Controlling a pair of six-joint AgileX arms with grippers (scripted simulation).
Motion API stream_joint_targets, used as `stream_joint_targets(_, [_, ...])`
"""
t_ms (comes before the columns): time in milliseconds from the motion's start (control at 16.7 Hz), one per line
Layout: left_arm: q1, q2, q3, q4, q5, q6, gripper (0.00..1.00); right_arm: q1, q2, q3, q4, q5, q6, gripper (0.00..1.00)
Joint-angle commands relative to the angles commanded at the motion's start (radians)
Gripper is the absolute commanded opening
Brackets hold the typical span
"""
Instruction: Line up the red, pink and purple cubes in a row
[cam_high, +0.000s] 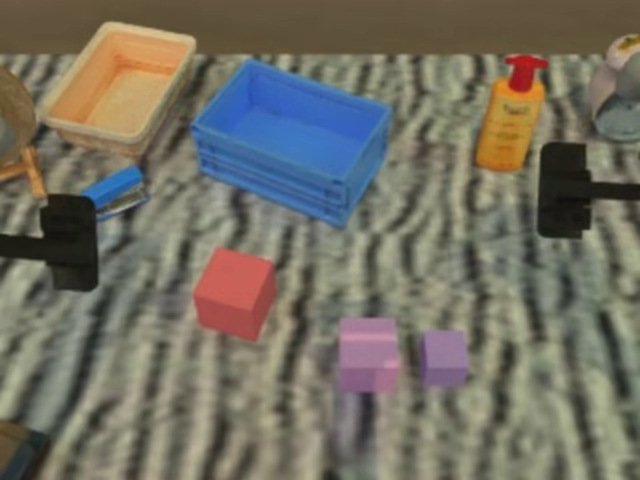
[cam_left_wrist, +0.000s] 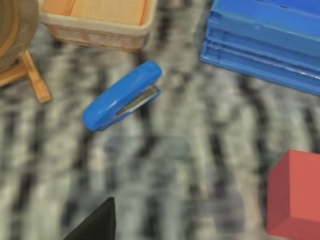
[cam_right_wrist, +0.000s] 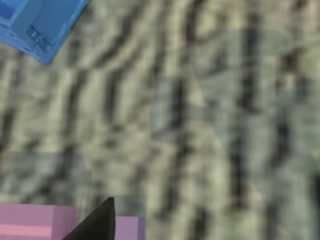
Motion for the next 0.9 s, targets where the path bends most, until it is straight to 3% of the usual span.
stream_joint_targets(360, [-0.123,0.629,0.368,-0.325,0.01,-0.042,1.0,-0.218,-0.61,-0.503,0.282,-0.011,-0.218,1.0])
stream_joint_targets(900, [-0.253,1.166,0.838,-0.602,0.003,-0.085,1.0,-0.417,-1.136,-0.96,0.646,-0.132,-0.399,1.0])
